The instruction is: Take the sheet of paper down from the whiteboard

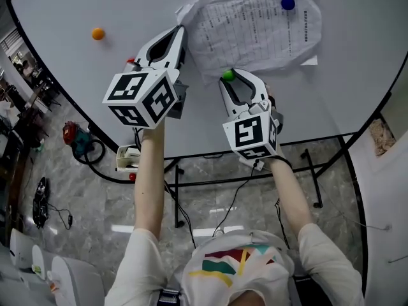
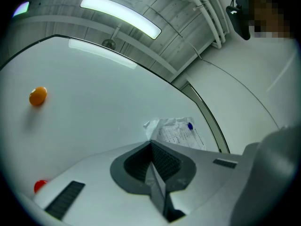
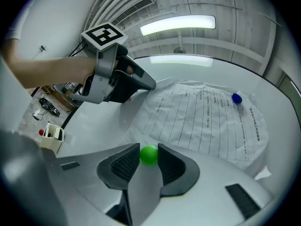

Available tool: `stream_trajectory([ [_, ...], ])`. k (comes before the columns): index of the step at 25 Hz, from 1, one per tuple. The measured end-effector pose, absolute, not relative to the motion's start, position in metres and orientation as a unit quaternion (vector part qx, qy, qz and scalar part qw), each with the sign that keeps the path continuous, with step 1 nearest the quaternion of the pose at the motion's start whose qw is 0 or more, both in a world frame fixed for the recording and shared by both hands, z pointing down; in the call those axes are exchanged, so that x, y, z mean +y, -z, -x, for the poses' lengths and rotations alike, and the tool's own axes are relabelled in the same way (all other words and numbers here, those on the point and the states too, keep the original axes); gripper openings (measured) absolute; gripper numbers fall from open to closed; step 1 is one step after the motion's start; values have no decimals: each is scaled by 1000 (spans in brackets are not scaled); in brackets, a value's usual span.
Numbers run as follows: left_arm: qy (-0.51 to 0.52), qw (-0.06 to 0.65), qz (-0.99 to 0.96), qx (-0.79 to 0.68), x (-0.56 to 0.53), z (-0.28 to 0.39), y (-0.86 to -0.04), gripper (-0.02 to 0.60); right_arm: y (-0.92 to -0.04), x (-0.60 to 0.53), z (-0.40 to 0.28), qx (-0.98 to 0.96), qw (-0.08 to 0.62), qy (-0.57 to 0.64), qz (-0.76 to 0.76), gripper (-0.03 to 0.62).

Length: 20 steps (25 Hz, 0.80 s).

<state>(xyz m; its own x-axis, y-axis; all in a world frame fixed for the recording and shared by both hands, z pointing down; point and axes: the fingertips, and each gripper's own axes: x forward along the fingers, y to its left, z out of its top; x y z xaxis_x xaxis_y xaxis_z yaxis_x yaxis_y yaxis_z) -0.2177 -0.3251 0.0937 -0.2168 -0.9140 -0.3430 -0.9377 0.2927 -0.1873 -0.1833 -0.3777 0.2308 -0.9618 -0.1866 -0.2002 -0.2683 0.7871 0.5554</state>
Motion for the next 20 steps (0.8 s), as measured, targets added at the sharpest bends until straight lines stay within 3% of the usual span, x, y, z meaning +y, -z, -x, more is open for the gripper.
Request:
stream_trajectory([
  [14,-38,203,590,781,-325,218,-94,44,-262,-376,177,946,46,-303,103,135],
  [20,-35,206,583,785,-324,217,-96,44,-161,-392,124,922,147,-335,129,133],
])
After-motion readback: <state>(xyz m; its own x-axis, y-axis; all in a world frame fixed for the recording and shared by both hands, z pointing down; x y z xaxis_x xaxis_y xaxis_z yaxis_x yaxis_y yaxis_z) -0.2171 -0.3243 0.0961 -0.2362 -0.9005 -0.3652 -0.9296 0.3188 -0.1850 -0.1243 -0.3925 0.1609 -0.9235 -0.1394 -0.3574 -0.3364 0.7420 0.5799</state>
